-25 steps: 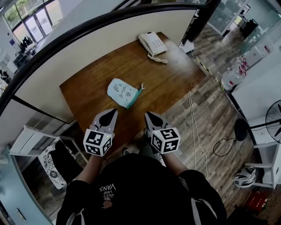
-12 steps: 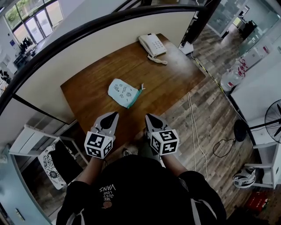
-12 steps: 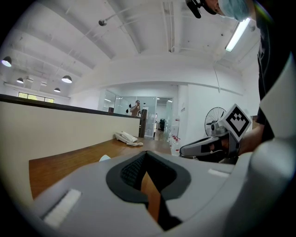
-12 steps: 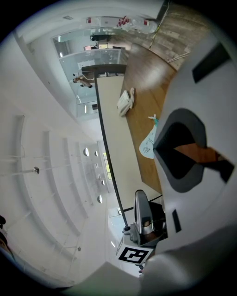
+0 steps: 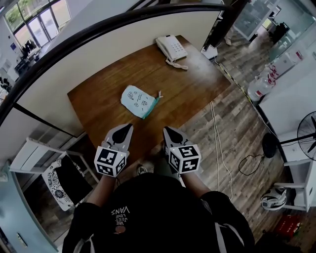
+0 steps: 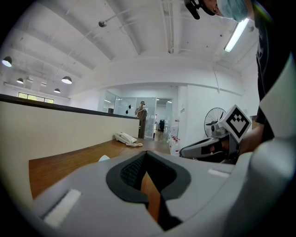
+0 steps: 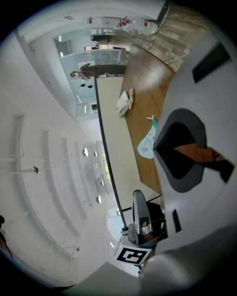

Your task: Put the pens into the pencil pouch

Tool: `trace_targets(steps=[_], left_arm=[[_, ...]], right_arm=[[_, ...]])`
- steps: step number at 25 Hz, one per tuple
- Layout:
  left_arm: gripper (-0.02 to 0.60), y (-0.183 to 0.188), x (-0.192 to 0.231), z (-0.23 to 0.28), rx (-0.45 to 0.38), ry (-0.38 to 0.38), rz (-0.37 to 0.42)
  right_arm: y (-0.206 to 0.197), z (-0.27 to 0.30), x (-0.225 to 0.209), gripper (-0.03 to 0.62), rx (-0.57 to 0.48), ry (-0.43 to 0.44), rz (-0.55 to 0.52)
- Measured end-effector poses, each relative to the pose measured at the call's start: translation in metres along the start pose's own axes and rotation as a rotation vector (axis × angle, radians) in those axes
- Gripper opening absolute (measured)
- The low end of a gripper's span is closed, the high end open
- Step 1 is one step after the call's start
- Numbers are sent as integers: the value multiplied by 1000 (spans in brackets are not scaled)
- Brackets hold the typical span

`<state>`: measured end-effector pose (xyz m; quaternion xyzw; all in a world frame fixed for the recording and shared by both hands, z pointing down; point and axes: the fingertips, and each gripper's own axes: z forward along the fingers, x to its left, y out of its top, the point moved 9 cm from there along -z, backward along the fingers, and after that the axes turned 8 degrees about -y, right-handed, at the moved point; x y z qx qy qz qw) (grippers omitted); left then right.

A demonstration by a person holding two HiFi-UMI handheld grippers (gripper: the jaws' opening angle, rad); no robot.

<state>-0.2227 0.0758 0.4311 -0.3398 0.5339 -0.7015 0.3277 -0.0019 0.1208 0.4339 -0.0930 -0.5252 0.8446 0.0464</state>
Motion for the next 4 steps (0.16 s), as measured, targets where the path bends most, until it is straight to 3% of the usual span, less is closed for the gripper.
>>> trace_targets(steps=[4], left_arm=[[11, -1, 1, -1, 2, -2, 0]], right_arm=[[0, 0, 2, 12, 0, 5, -7]])
